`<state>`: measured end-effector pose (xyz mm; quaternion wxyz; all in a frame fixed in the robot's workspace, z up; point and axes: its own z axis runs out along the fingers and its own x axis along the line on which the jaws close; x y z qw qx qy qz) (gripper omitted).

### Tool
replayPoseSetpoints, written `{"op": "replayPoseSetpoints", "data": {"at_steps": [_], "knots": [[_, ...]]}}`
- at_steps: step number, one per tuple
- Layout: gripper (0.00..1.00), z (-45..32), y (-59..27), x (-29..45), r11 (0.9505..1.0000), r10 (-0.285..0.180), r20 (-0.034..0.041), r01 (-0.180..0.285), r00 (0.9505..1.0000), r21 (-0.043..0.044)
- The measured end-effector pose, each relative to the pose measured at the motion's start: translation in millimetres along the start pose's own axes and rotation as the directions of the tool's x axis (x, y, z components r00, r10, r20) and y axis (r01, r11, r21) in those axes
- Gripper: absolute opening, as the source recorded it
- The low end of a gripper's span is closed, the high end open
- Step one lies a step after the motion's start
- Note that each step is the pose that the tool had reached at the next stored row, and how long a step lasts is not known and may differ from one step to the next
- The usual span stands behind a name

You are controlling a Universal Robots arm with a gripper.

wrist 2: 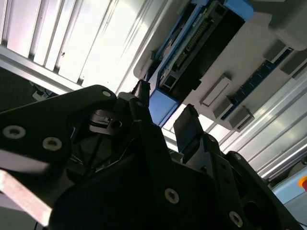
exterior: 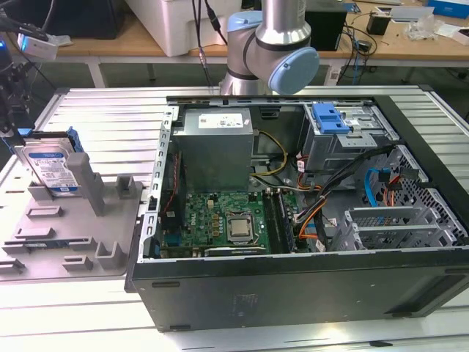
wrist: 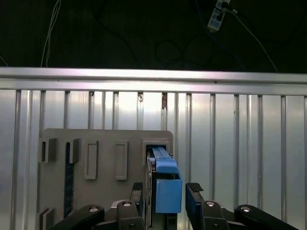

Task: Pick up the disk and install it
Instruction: 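Pick up the disk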

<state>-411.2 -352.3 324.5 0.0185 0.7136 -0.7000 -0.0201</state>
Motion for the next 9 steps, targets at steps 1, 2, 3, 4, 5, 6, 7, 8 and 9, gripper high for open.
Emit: {"op": "replayPoseSetpoints", "data": {"at_steps": [1, 2, 3, 4, 5, 6, 7, 8, 9], "knots": [[0.48, 0.9, 0.0, 0.0, 1.0, 0.0, 0.0, 0.0, 1.0, 0.0], [0.48, 1.7, -0.1, 0.0, 1.0, 0.0, 0.0, 0.0, 1.0, 0.0], [0.48, 3.1, -0.1, 0.0, 1.0, 0.0, 0.0, 0.0, 1.0, 0.0], [0.48, 4.2, -0.2, 0.0, 1.0, 0.0, 0.0001, 0.0, 1.0, 0.0001], [0.48, 4.9, -0.2, 0.0, 1.0, 0.0, 0.0, 0.0, 1.0, 0.0], [0.48, 5.5, -0.2, 0.0, 1.0, 0.0, 0.0, 0.0, 1.0, 0.0], [0.48, 6.4, -0.1, 0.0, 1.0, 0.0, 0.0, 0.0, 1.0, 0.0], [0.48, 7.1, 0.1, 0.0, 1.0, 0.0, 0.0, 0.0, 1.0, -0.0001], [0.48, 7.7, 0.3, 0.0, 1.0, 0.0, 0.0, 0.0, 1.0, -0.0001]]}}
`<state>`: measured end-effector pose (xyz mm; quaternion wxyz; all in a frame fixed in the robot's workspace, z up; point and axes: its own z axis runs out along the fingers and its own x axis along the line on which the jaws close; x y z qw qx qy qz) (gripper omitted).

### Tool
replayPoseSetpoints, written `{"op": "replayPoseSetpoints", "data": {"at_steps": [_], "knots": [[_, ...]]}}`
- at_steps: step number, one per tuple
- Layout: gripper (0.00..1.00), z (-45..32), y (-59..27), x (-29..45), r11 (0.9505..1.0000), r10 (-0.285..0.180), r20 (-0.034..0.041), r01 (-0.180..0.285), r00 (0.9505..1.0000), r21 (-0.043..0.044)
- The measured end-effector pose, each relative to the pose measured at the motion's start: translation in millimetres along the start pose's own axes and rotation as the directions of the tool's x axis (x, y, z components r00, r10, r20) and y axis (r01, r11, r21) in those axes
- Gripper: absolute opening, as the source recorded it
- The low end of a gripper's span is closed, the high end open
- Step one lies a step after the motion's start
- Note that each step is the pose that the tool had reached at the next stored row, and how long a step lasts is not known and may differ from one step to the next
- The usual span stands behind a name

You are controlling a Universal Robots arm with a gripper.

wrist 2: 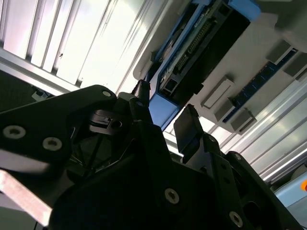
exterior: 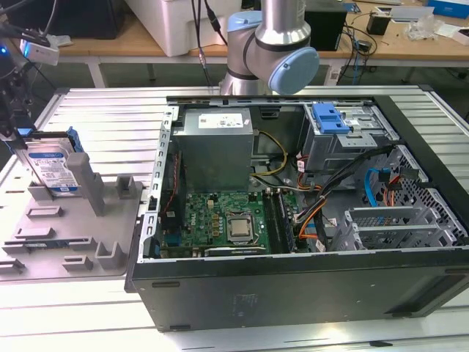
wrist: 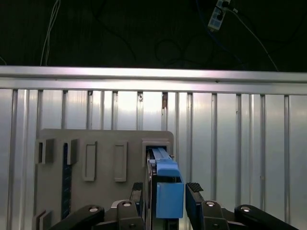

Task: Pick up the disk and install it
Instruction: 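Pick up the disk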

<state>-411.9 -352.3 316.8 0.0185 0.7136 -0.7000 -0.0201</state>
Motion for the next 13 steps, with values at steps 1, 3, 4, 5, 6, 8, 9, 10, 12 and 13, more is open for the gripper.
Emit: {"op": "replayPoseSetpoints", "data": {"at_steps": [1, 3, 4, 5, 6, 8, 9, 10, 12, 13], "knots": [[0.48, 0.6, 0.2, 0.0, 1.0, 0.0, 0.0001, 0.0, 1.0, 0.0], [0.48, 1.6, 0.5, 0.0, 1.0, 0.0, 0.0, 0.0, 1.0, 0.0], [0.48, 2.1, 0.6, 0.0, 1.0, 0.0, 0.0, 0.0, 1.0, 0.0], [0.48, 2.4, 0.6, 0.0, 1.0, 0.0, 0.0, 0.0, 1.0, -0.0001], [0.48, 2.8, 0.6, 0.0, 1.0, 0.0, 0.0001, 0.0, 1.0, 0.0], [0.48, 3.6, 0.7, 0.0, 1.0, 0.0, 0.0001, 0.0, 1.0, 0.0001], [0.48, 4.2, 0.6, 0.0, 1.0, 0.0, 0.0, 0.0, 1.0, 0.0001], [0.48, 4.8, 0.6, 0.0, 1.0, 0.0, 0.0, 0.0, 1.0, 0.0001], [0.48, 5.8, 0.6, 0.0, 1.0, 0.0, 0.0001, 0.0, 1.0, 0.0001], [0.48, 6.8, 0.6, 0.0, 1.0, 0.0, 0.0001, 0.0, 1.0, 0.0001]]}}
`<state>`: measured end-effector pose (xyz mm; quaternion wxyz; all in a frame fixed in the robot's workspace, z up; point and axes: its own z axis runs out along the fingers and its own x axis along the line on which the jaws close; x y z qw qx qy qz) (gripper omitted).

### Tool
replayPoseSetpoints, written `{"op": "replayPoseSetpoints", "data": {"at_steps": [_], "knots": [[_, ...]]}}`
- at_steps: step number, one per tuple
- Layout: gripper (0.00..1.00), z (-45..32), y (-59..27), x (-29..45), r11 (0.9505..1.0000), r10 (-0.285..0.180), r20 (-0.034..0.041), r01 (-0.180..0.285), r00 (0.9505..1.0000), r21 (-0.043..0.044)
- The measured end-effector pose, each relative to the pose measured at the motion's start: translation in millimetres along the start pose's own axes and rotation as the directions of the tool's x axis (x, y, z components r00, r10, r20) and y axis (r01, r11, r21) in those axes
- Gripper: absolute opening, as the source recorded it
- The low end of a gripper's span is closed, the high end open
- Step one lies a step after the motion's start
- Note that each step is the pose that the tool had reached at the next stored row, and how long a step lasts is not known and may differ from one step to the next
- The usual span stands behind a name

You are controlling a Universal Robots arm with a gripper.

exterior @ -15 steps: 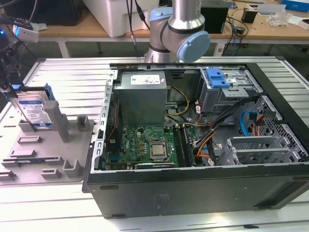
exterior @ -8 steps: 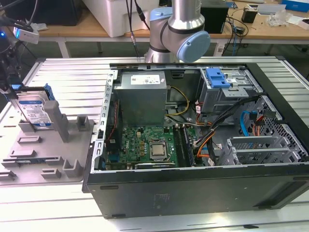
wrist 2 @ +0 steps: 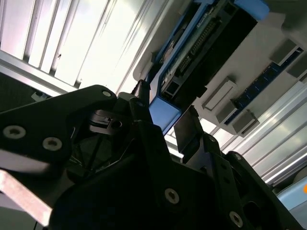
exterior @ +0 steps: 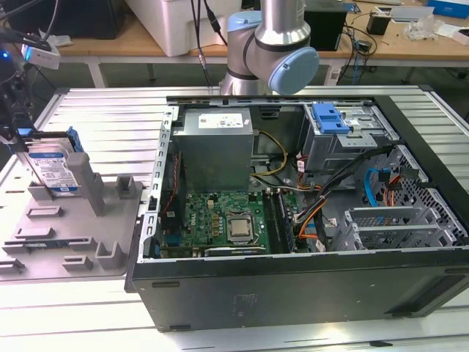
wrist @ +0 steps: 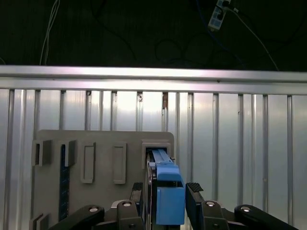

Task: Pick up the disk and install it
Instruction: 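Pick up the disk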

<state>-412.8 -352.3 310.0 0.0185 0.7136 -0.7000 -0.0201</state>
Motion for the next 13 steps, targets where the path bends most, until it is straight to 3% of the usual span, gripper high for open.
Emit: {"op": "replayPoseSetpoints", "data": {"at_steps": [13], "knots": [[0.48, 5.0, -0.2, -0.4, 1.0, 0.0, -0.0001, 0.0, 1.0, -0.0002]]}}
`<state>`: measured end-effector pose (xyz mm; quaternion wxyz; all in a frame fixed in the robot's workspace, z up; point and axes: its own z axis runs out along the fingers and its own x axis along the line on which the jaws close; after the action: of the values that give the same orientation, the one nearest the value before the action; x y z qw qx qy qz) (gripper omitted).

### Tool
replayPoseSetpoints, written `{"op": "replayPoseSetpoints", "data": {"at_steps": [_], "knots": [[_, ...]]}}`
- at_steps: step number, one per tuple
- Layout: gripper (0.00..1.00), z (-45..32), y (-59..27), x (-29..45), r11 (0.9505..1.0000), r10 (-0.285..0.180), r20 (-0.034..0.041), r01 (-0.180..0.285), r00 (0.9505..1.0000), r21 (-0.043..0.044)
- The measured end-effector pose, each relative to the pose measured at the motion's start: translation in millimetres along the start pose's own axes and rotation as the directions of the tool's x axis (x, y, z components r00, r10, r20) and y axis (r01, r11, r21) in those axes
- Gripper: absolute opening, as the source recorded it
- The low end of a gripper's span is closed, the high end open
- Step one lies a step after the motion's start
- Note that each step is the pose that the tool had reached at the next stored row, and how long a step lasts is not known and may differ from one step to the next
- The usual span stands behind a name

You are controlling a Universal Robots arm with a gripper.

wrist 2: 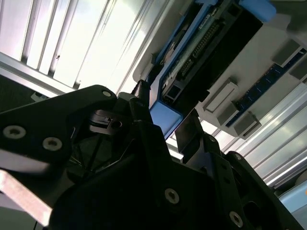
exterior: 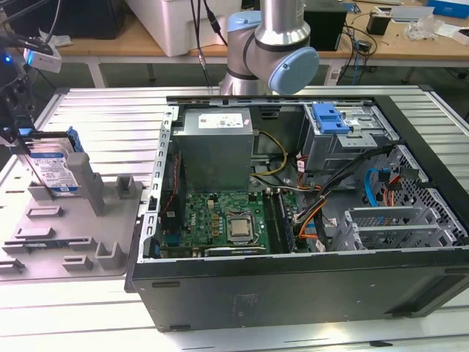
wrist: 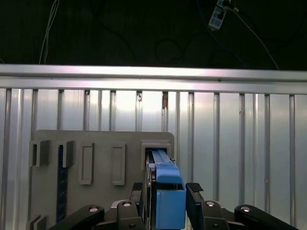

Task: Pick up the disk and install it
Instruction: 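Pick up the disk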

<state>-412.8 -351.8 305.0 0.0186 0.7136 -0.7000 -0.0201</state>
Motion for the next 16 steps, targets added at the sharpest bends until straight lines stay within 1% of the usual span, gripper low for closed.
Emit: {"op": "replayPoseSetpoints", "data": {"at_steps": [5, 16], "knots": [[0.48, 0.4, -0.1, 0.0, 1.0, 0.0, 0.0001, 0.0, 1.0, 0.0002], [0.48, 6.2, -0.1, -1.0, 1.0, 0.0, 0.0, 0.0, 1.0, 0.002]]}}
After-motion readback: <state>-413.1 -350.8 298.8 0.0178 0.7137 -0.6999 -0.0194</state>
